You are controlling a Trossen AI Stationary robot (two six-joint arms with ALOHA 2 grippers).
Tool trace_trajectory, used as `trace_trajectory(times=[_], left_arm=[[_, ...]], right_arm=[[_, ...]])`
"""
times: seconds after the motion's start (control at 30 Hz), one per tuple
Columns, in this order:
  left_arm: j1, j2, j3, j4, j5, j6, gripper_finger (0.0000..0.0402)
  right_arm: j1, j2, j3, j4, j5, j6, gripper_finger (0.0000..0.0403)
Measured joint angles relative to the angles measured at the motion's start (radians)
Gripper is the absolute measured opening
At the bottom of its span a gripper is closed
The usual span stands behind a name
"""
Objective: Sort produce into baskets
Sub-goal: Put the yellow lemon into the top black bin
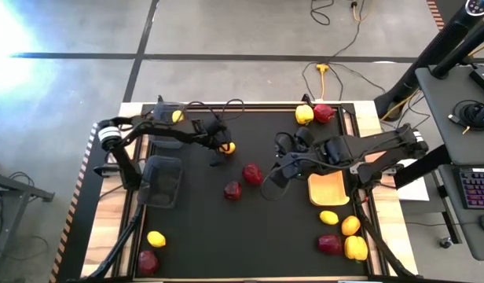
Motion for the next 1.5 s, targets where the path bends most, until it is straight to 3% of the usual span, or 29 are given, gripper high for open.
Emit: trace_trajectory(times=[0.3, 0.5, 0.7, 0.87, 0.93, 1.13, 1.27, 1.5], left_arm=[[-0.01, 0.043, 0.0, 0.038, 0.005, -0.201, 0.0251], [-0.012, -0.084, 0.0, 0.029, 0.057, -0.355, 0.0208], [0.021, -0.326, 0.0, -0.187, -0.075, -0.389, 0.0208], [0.144, -0.485, 0.0, -0.46, -0.365, -0.421, 0.0208], [0.233, -0.508, 0.0, -0.531, -0.418, -0.445, 0.0208], [0.501, -0.44, -0.002, -0.6, -0.421, -0.54, 0.0208], [0.504, -0.353, 0.045, -0.541, -0.358, -0.545, 0.0208], [0.537, -0.163, 0.187, -0.71, -0.457, -0.512, 0.0208]], right_arm=[[0.0, -0.003, 0.0, 0.0, 0.002, -0.035, 0.0327], [-0.003, -0.004, 0.0, 0.0, 0.005, -0.075, 0.0327], [-0.003, -0.004, -0.003, 0.009, 0.006, -0.067, 0.0327], [-0.003, 0.013, -0.025, 0.048, 0.03, -0.061, 0.0327], [-0.003, 0.021, -0.036, 0.067, 0.03, -0.067, 0.0327], [-0.011, 0.037, -0.04, 0.147, 0.03, -0.146, 0.0327], [-0.014, 0.025, -0.04, 0.184, 0.027, -0.191, 0.0327], [0.005, -0.028, -0.029, 0.149, -0.004, -0.13, 0.0327]])
